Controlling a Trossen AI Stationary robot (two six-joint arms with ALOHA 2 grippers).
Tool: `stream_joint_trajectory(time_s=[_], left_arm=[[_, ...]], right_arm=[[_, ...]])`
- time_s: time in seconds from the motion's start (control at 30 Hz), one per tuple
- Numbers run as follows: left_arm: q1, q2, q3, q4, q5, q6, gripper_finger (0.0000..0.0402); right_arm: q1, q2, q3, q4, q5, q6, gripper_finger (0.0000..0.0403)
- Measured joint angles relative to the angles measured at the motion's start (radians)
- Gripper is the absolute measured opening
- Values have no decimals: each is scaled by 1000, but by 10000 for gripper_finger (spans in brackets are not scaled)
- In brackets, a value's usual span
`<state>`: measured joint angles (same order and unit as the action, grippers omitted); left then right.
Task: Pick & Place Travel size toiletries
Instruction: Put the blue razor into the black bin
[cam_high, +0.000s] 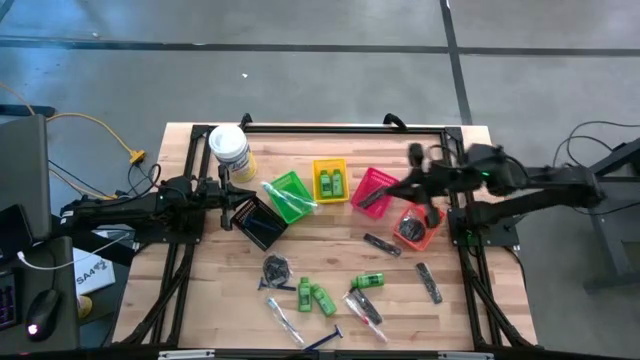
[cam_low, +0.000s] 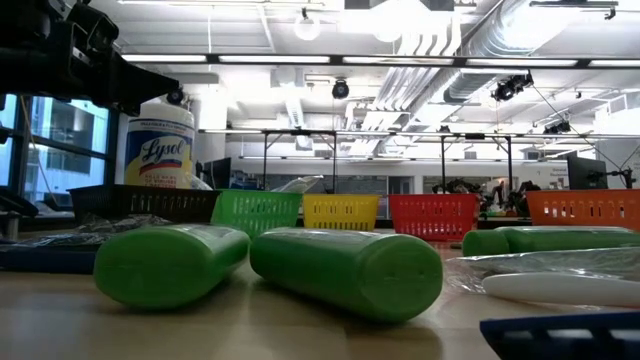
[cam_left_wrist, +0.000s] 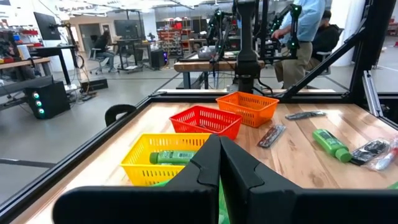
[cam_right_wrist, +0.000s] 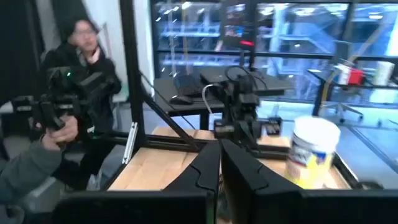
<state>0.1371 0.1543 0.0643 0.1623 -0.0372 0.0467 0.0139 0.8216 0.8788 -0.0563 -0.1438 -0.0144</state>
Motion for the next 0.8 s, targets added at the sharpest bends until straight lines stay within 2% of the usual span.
stream_joint_trajectory(time_s=[0.2, 0.43, 0.57, 0.73, 0.8], left_arm=[[0, 0, 0, 3, 0, 0, 0], [0, 0, 0, 1, 0, 0, 0], [0, 0, 0, 0, 0, 0, 0], [0, 0, 0, -8, 0, 0, 0], [0, 0, 0, -8, 0, 0, 0]], right_arm=[[29, -313, -273, 11, 39, 78, 8], [48, -590, -465, -29, 14, 98, 8], [48, -707, -534, -55, 93, 98, 8], [48, -815, -611, -73, 84, 96, 8], [48, -815, -629, -69, 83, 95, 8]])
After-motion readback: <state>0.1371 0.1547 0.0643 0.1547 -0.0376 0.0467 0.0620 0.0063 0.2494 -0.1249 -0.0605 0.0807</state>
